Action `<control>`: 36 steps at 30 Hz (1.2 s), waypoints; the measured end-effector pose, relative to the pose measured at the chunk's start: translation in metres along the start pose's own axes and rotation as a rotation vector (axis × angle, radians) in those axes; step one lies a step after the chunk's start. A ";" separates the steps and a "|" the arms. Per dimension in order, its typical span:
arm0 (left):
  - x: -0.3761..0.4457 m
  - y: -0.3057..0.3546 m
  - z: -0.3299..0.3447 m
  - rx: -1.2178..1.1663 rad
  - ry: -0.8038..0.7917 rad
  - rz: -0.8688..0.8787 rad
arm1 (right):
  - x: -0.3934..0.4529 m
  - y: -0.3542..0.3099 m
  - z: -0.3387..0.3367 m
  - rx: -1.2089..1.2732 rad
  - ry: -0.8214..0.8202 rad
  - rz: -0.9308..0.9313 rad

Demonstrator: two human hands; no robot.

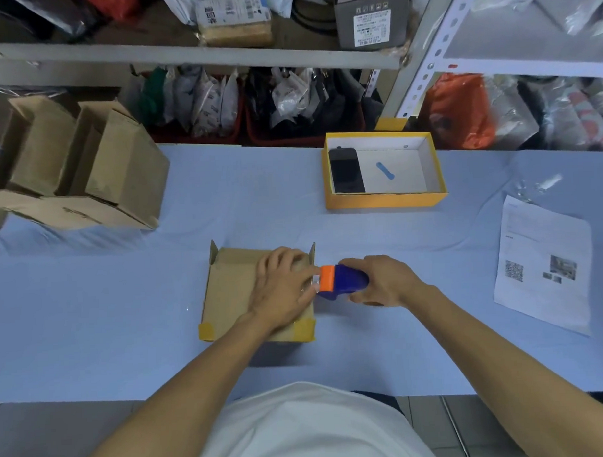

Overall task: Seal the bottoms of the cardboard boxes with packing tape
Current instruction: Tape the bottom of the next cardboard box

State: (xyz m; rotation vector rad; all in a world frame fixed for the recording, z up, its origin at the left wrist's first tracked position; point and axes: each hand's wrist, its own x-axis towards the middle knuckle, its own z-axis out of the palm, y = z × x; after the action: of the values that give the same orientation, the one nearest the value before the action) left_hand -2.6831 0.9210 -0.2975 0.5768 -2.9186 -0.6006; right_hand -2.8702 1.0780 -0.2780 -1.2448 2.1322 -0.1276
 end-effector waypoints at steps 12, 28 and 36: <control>0.006 0.004 0.005 0.140 -0.088 0.011 | -0.024 -0.005 0.021 0.070 0.235 0.143; -0.007 0.005 -0.039 -0.927 -0.189 -0.423 | -0.067 -0.035 0.026 0.390 0.446 -0.010; -0.011 0.015 -0.049 -0.922 -0.150 -0.603 | -0.063 -0.050 0.024 0.340 0.409 -0.081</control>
State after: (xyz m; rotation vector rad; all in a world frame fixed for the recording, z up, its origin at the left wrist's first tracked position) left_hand -2.6698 0.9202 -0.2467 1.2505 -2.1275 -1.9329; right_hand -2.7982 1.1072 -0.2457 -1.1721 2.2685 -0.8058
